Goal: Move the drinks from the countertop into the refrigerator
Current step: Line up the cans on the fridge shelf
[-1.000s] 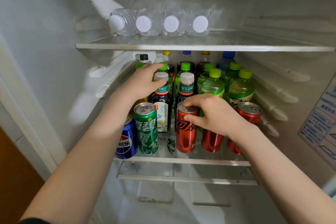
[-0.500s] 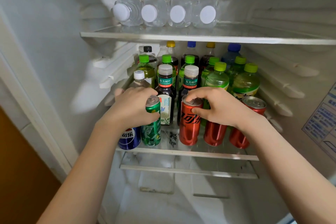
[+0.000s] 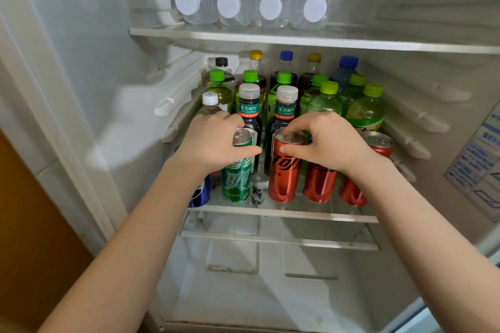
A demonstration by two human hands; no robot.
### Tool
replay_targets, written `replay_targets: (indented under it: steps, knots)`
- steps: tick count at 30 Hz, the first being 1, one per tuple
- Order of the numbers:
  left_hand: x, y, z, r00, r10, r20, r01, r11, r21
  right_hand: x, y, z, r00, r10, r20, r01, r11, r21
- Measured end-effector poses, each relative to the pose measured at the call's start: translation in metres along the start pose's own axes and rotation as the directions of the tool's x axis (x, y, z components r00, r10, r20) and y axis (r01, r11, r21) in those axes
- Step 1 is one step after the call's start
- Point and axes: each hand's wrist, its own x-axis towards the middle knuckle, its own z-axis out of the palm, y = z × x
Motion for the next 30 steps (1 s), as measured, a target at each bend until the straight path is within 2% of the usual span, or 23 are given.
replay_targets:
  steps: [3, 7, 12, 17, 22, 30]
  knots:
    - [-0.004, -0.004, -0.002, 0.997, 0.023, 0.079, -0.003, 0.97, -0.243, 0.0, -0.001, 0.002, 1.0, 0.017, -0.001, -0.017, 1.0, -0.012]
    - [-0.003, -0.005, -0.005, 0.995, 0.083, 0.064, -0.052, 0.922, -0.385, 0.001, 0.0, 0.003, 1.0, 0.015, 0.026, -0.016, 0.999, 0.036]
    - [0.001, -0.005, 0.001, 0.994, 0.064, 0.091, -0.006, 0.848, -0.53, 0.001, 0.003, 0.002, 0.998, 0.009, 0.057, -0.017, 0.99, 0.139]
    - [0.006, -0.007, 0.004, 0.993, 0.075, 0.088, -0.017, 0.848, -0.53, -0.004, 0.004, 0.003, 0.999, -0.033, 0.019, 0.029, 0.983, 0.184]
    - [0.003, -0.012, 0.001, 0.992, 0.126, 0.021, -0.103, 0.883, -0.458, -0.007, 0.002, 0.005, 0.997, -0.034, -0.062, 0.043, 0.987, 0.153]
    - [0.009, -0.015, -0.001, 0.992, 0.076, 0.104, -0.011, 0.854, -0.52, -0.003, -0.002, 0.011, 0.999, -0.016, -0.042, 0.024, 0.981, 0.192]
